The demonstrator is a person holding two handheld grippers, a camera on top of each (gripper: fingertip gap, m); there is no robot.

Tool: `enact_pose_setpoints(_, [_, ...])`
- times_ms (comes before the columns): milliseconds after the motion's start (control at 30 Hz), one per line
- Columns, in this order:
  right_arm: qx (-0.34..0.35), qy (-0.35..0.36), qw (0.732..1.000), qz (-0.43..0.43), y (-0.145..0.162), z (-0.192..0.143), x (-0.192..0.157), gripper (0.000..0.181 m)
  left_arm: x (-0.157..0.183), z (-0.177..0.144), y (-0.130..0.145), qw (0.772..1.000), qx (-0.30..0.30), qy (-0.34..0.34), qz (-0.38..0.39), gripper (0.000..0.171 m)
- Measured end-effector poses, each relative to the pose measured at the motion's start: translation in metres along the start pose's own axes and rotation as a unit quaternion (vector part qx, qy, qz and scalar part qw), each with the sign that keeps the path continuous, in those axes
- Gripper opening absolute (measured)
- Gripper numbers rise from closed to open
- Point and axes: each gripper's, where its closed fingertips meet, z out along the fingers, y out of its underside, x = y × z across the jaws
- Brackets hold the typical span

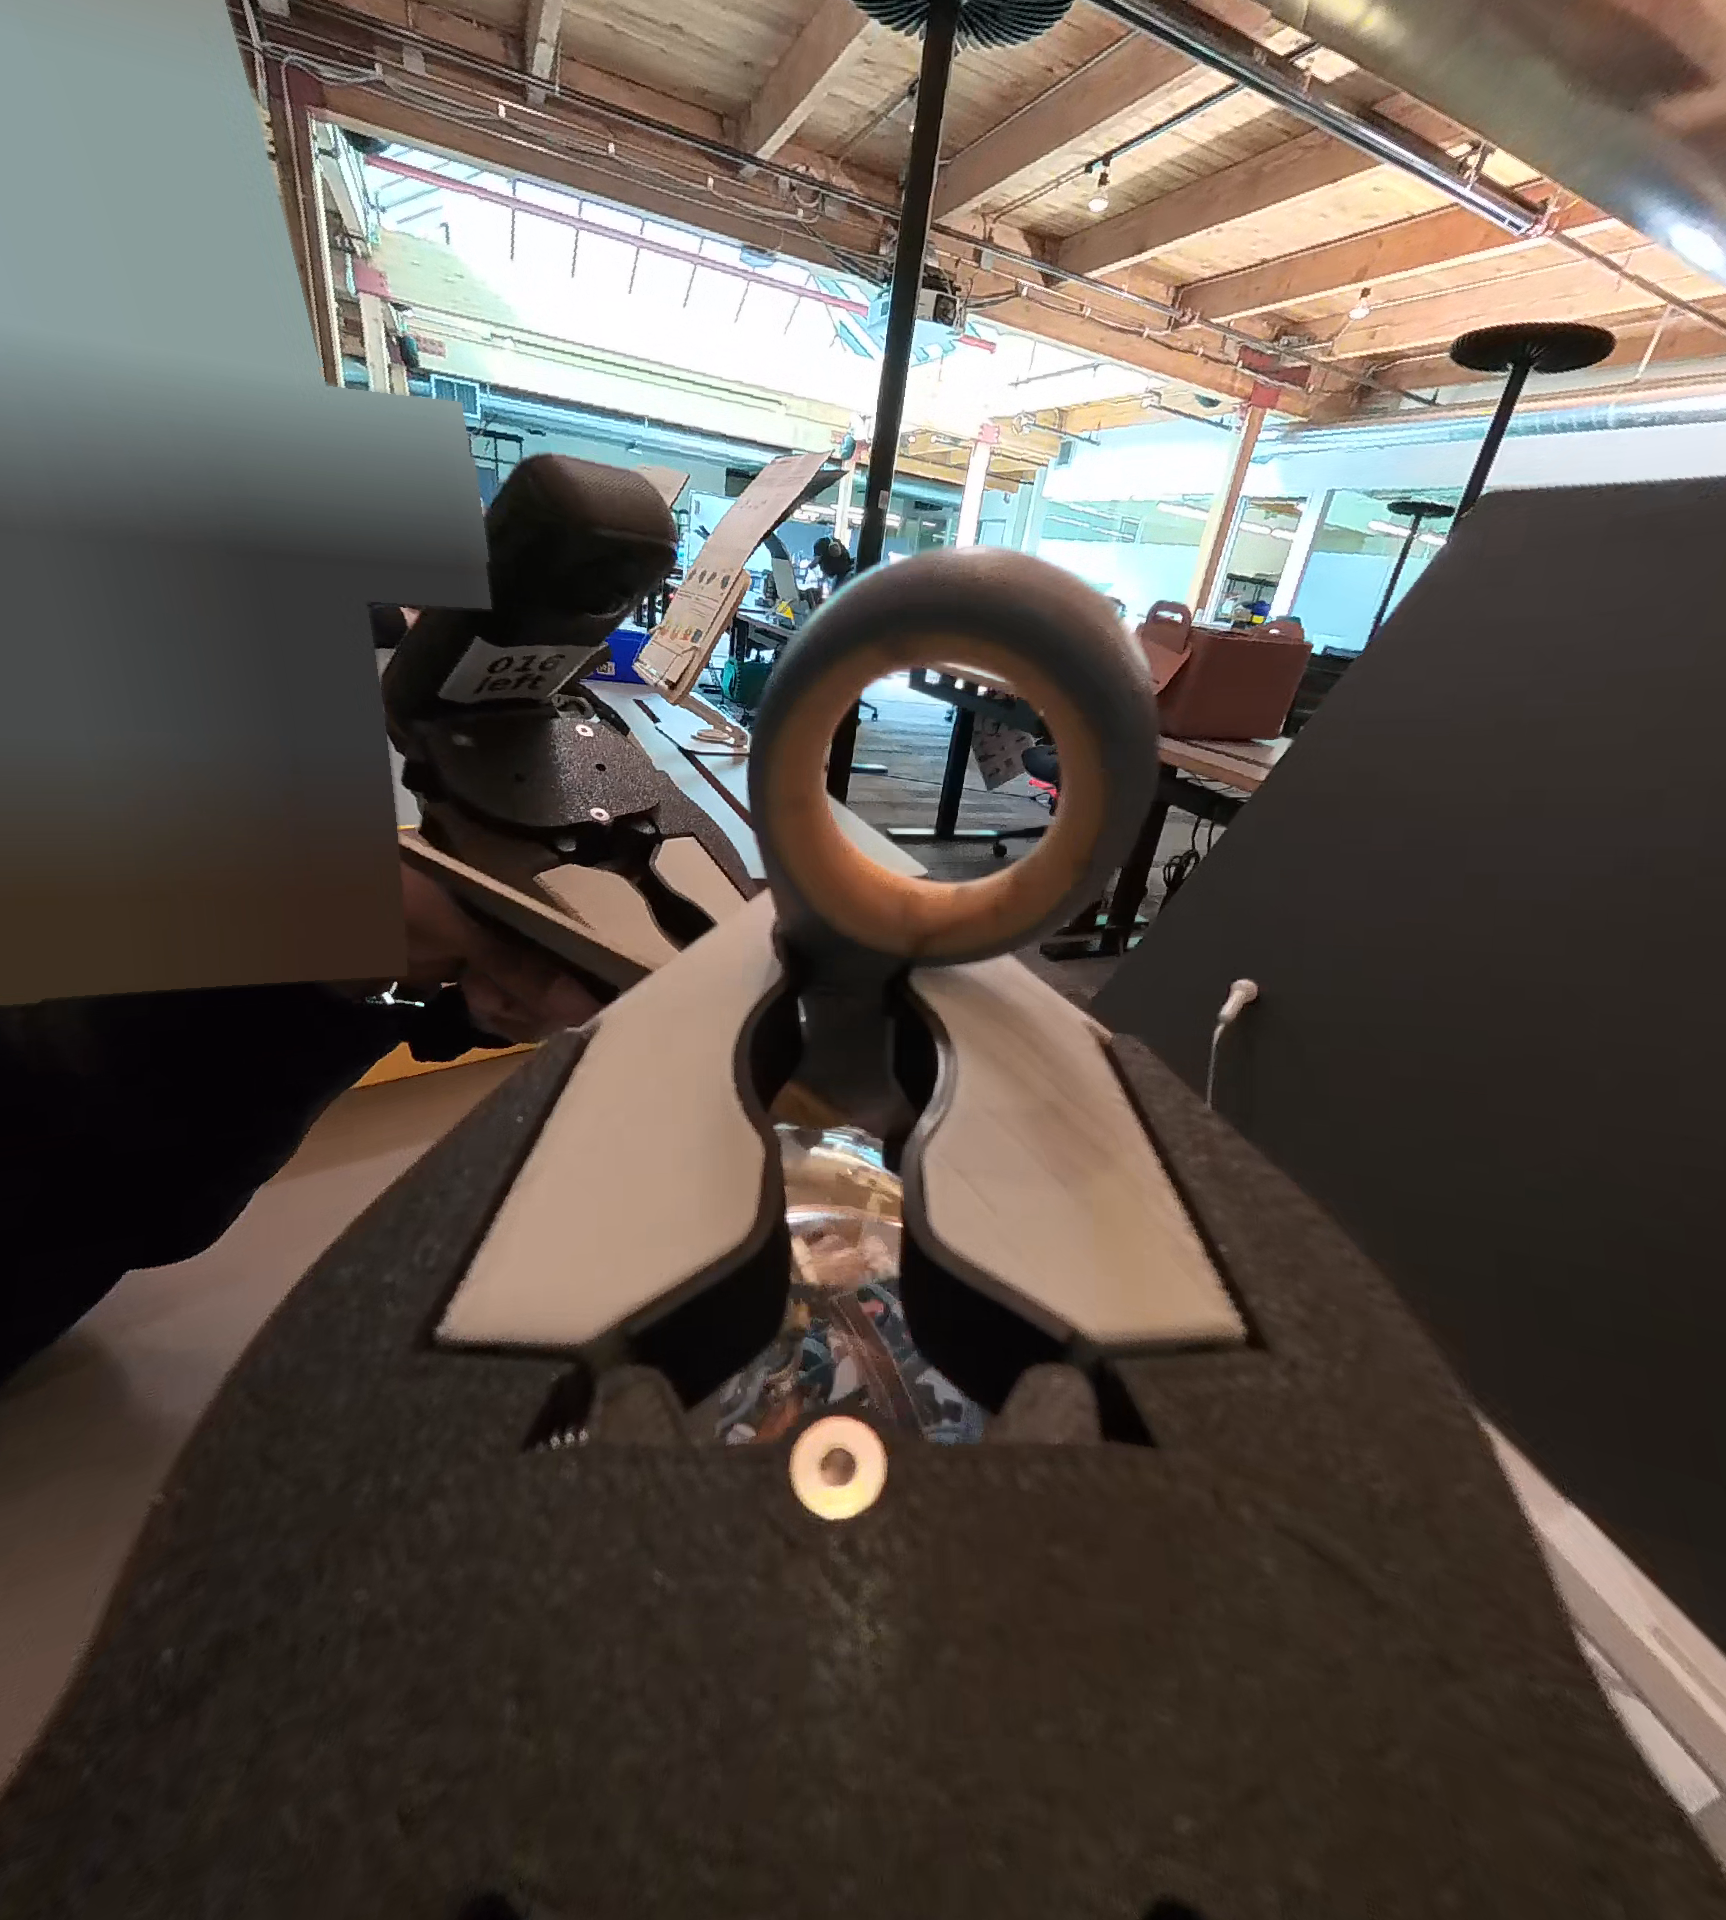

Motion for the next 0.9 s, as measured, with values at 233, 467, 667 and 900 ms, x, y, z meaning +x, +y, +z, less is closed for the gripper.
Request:
enact_pose_setpoints(233, [0.021,0.103,0.993,-0.05,-0.028,-0.034,0.039,0.008,0.002,0.001,0.0,1.0,0.0,0.008,0.003,0.0])
enact_pose_setpoints(467, [-0.018,0.141,0.988,-0.06,-0.019,-0.05,0.065,0.009,0.011,0.003,-0.003,1.0,0.002,0.022,0.006,0.0])
enact_pose_setpoints(667, [-0.032,0.14,0.988,-0.066,-0.016,-0.05,0.066,0.009,0.017,0.005,-0.005,0.999,0.007,0.032,0.009,0.0])
enact_pose_setpoints(900, [-0.032,0.134,0.989,-0.049,-0.012,-0.053,0.069,0.009,0.006,-0.011,0.005,0.999,-0.013,-0.041,0.004,0.033])
